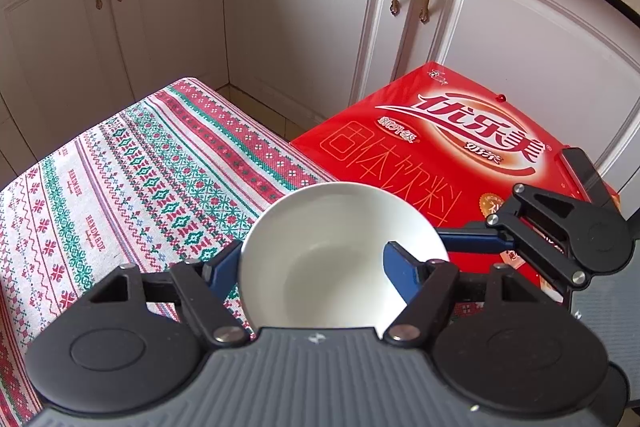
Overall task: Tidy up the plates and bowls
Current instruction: 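Close the left gripper on the rim of the pink-floral bowl, then carry the pink-floral bowl with the left gripper and lower it into the nested bowls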
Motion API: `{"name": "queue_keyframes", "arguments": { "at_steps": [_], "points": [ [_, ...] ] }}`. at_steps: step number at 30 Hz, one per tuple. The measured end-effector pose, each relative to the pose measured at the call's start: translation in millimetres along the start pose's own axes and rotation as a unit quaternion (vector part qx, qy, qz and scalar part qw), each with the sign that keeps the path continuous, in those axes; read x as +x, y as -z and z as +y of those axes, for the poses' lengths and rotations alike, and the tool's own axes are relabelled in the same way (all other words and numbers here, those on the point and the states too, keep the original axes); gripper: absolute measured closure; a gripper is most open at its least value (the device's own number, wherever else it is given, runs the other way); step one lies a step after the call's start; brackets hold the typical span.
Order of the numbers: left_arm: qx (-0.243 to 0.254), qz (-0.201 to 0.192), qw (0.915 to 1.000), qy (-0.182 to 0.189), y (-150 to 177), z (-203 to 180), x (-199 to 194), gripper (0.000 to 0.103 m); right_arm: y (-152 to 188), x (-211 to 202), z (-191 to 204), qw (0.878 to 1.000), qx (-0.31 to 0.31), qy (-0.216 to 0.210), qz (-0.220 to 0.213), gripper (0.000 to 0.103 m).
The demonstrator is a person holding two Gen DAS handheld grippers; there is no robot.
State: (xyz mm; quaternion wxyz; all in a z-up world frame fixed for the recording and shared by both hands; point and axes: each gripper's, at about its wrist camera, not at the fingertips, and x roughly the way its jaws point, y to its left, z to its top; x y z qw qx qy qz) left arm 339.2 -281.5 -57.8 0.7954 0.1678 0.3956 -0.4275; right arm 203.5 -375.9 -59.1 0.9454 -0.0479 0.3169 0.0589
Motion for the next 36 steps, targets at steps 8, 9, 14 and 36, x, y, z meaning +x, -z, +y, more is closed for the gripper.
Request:
{"name": "queue_keyframes", "arguments": {
  "at_steps": [8, 9, 14, 36],
  "points": [
    [0.007, 0.004, 1.0000, 0.003, 2, -3, -10, 0.029, -5, -7, 1, 1.000, 0.005, -0.009, 0.005, 0.015],
    [0.008, 0.004, 1.0000, 0.004, 2, -4, -12, 0.029, -6, -10, 2, 1.000, 0.003, -0.009, 0.005, 0.015],
    [0.009, -0.005, 0.9999, 0.005, 5, -11, -29, 0.029, -10, -25, 9, 1.000, -0.006, -0.009, 0.003, 0.015],
    [0.008, -0.059, 0.9978, -0.029, 59, -45, -138, 0.028, -15, -115, 67, 0.998, -0.031, -0.050, -0.018, 0.015]
  ]
}}
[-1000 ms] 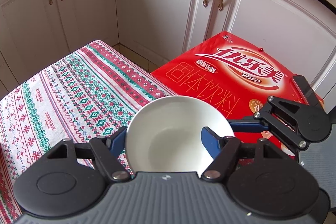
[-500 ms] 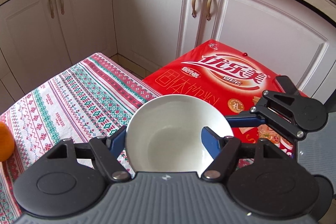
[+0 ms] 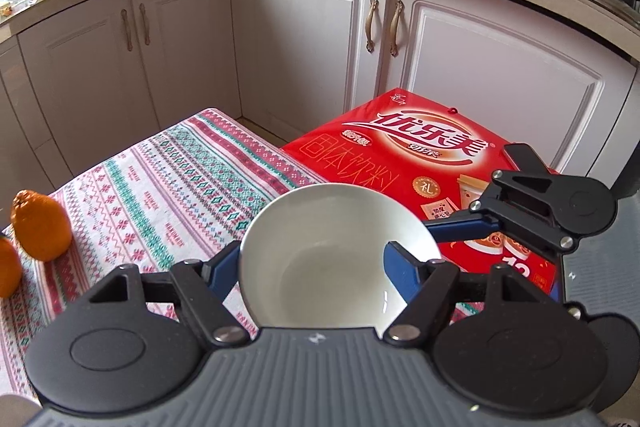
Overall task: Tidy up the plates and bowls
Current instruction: 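Carry the pink-floral bowl with the left gripper and lower it into the nested bowls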
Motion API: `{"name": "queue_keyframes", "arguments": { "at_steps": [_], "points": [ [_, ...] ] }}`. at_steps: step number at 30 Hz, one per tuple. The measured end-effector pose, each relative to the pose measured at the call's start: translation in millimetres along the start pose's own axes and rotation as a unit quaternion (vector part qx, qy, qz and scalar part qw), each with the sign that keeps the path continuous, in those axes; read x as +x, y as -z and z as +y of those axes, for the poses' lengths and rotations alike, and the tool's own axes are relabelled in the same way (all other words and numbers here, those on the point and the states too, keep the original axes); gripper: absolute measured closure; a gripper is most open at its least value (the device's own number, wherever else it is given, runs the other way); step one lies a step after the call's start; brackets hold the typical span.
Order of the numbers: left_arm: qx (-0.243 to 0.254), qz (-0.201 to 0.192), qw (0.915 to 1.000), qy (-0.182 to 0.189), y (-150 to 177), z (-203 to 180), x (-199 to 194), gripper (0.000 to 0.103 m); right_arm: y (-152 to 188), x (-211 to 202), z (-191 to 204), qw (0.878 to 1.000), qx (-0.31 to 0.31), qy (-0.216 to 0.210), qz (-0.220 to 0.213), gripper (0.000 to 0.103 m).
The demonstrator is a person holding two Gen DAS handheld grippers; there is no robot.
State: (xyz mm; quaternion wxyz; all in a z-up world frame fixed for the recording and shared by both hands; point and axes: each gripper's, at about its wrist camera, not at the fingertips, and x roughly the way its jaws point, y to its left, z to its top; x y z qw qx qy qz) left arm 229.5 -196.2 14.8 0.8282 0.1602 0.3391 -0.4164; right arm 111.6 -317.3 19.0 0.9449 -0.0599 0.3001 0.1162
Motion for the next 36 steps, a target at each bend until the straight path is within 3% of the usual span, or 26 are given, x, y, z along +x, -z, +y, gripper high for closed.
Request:
{"name": "queue_keyframes", "arguments": {
  "at_steps": [20, 36],
  "points": [
    [-0.056, -0.031, 0.9964, -0.056, 50, 24, -76, 0.027, -20, -16, 75, 0.997, -0.050, -0.063, -0.012, 0.015],
    [-0.095, -0.022, 0.9940, -0.050, 86, 38, -73, 0.024, -10, 1, 97, 0.994, -0.056, -0.093, 0.025, 0.015]
  ]
}}
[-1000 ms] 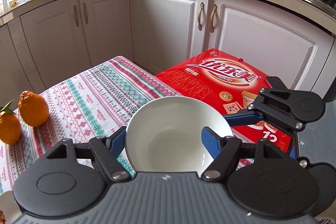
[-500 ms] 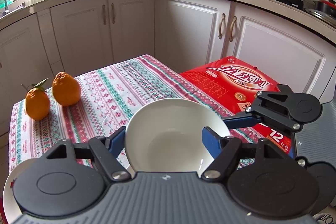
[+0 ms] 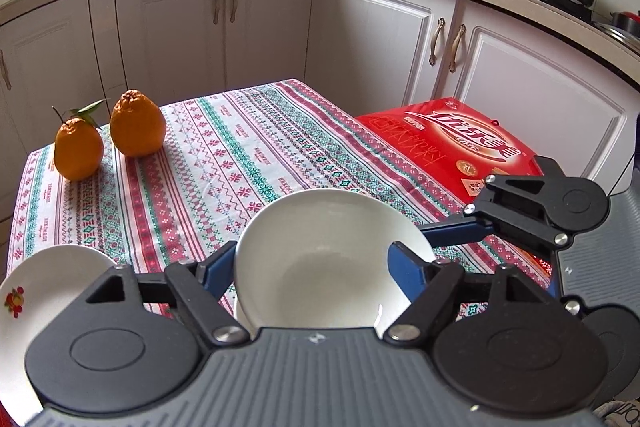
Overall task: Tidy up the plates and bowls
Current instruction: 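Carry the pink-floral bowl with the left gripper and lower it into the nested bowls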
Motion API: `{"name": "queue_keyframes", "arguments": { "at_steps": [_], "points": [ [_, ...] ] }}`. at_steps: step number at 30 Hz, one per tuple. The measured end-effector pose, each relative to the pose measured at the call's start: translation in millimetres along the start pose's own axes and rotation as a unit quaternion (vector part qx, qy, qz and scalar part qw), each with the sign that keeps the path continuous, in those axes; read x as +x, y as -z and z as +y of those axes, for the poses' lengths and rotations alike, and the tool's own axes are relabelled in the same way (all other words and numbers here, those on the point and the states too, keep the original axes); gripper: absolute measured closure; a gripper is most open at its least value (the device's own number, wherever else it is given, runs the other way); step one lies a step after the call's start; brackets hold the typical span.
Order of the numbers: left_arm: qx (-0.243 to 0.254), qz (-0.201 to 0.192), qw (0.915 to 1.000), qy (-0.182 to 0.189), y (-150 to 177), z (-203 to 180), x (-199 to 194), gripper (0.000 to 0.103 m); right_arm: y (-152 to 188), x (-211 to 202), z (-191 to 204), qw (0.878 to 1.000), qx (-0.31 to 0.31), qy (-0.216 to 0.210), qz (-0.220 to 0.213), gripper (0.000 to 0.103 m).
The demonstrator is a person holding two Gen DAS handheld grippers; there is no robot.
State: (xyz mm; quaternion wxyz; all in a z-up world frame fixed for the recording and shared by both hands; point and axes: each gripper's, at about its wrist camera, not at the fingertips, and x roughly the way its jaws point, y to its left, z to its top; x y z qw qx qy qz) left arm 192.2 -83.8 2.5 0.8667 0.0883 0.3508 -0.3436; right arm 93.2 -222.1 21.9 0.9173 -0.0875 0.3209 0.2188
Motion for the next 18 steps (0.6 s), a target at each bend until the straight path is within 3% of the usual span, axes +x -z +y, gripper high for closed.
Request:
{"name": "queue_keyframes", "arguments": {
  "at_steps": [18],
  "points": [
    [-0.022, 0.009, 0.9997, 0.011, 10, 11, 8, 0.022, 3, 13, -2, 1.000, 0.004, -0.012, 0.015, 0.015]
  ]
}}
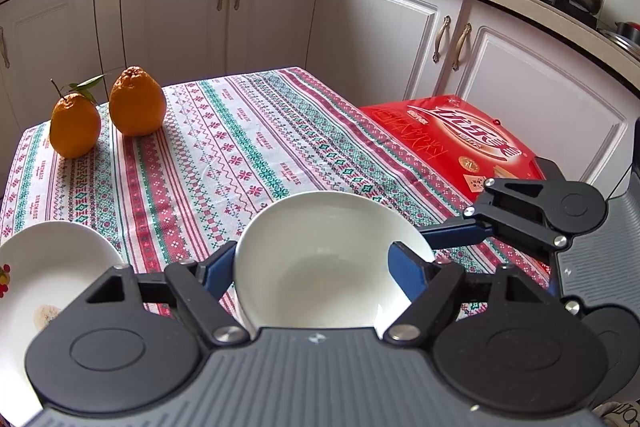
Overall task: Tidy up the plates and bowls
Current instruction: 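Carry the pink-floral bowl with the left gripper and lower it into the nested bowls, then open the left gripper and release the bowl onto the stack, then grasp opposite rims of the bowl stack with the left and right grippers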
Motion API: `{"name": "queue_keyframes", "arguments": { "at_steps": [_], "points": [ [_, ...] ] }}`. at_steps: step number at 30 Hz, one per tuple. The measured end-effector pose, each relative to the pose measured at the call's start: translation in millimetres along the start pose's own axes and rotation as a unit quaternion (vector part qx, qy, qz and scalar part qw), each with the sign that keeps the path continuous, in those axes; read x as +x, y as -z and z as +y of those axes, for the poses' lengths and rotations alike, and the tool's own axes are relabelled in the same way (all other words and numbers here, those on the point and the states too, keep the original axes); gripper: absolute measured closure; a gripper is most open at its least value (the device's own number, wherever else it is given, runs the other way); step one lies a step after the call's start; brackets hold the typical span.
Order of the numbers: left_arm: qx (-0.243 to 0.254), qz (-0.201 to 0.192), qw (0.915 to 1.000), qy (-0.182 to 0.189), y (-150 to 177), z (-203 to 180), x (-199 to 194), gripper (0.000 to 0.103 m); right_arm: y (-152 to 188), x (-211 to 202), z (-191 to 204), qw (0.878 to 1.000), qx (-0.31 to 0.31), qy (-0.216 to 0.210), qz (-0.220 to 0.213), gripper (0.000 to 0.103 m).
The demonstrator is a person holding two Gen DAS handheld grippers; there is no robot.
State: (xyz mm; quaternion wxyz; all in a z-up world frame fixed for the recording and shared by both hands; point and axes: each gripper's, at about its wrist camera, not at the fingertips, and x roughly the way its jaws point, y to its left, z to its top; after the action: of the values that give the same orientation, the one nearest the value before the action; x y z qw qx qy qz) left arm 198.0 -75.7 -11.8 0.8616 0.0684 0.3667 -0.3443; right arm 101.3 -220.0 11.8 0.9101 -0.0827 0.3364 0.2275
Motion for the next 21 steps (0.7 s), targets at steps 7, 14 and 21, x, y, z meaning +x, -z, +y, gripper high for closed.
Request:
{"name": "queue_keyframes", "arguments": {
  "at_steps": [7, 14, 21],
  "points": [
    [-0.001, -0.013, 0.9999, 0.008, 1, 1, -6, 0.012, 3, -8, 1, 1.000, -0.010, -0.004, -0.017, 0.001],
    [0.023, -0.027, 0.9993, 0.012, 9, -1, -35, 0.009, 12, -15, -6, 0.999, -0.029, -0.011, -0.010, 0.000],
    [0.049, -0.003, 0.9988, 0.007, 35, 6, -52, 0.008, 20, -10, -14, 0.997, -0.066, -0.026, 0.010, 0.000]
  ]
}}
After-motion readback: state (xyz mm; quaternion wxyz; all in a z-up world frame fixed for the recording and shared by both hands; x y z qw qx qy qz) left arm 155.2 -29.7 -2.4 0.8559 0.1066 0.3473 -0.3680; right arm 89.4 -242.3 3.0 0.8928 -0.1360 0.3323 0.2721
